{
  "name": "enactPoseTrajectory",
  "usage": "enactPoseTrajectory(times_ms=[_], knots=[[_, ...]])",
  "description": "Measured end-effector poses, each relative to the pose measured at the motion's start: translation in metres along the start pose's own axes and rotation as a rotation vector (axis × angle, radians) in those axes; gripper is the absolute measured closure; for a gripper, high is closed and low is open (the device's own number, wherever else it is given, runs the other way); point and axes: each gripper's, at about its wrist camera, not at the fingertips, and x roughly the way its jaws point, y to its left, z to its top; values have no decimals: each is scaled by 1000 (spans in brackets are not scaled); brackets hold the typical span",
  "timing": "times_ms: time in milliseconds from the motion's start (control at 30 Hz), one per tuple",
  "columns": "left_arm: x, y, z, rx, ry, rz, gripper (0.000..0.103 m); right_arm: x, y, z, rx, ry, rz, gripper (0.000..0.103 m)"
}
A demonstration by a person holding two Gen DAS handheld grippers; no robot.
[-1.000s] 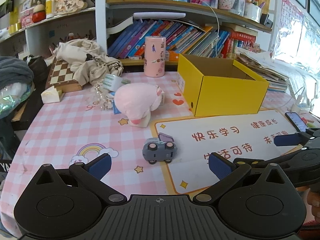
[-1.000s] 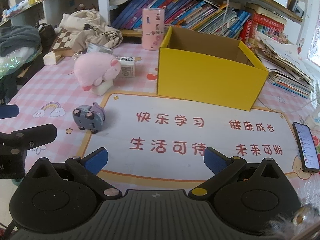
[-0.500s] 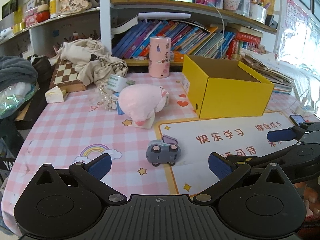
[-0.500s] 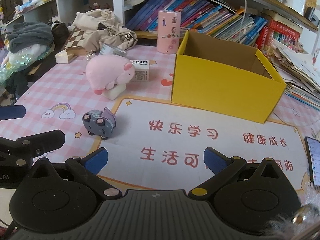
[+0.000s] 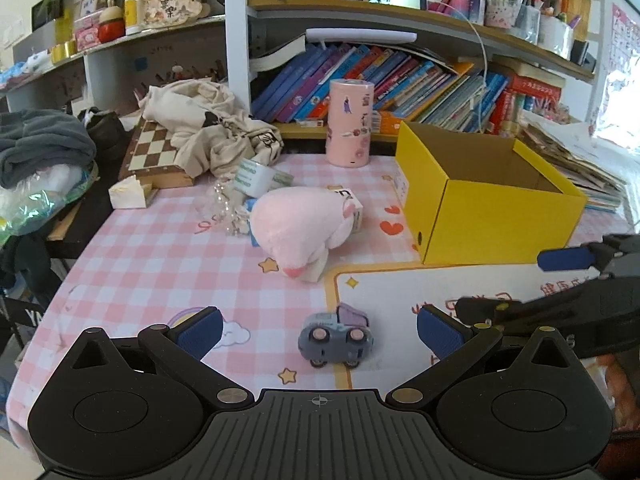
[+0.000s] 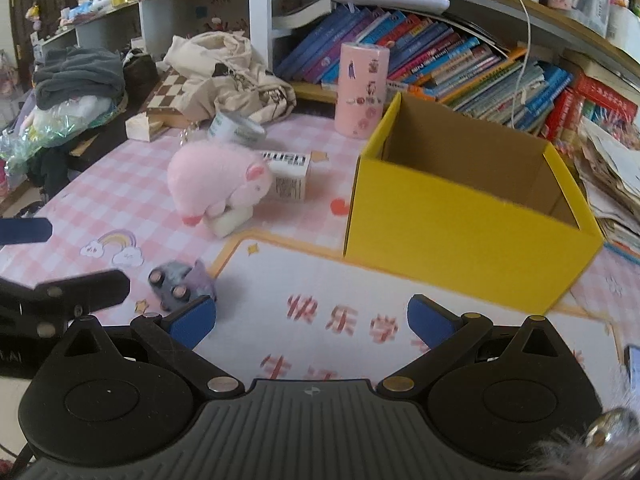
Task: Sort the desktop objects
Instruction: 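Move the right tool toward the grey toy truck while the left tool approaches the pink pig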
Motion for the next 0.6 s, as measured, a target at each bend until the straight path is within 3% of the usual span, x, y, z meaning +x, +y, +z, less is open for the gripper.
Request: enactPoseTrajectory(times_ms=[600], knots=[[10,-23,15,-37,17,106,0,19,-34,6,4,33,138,0]])
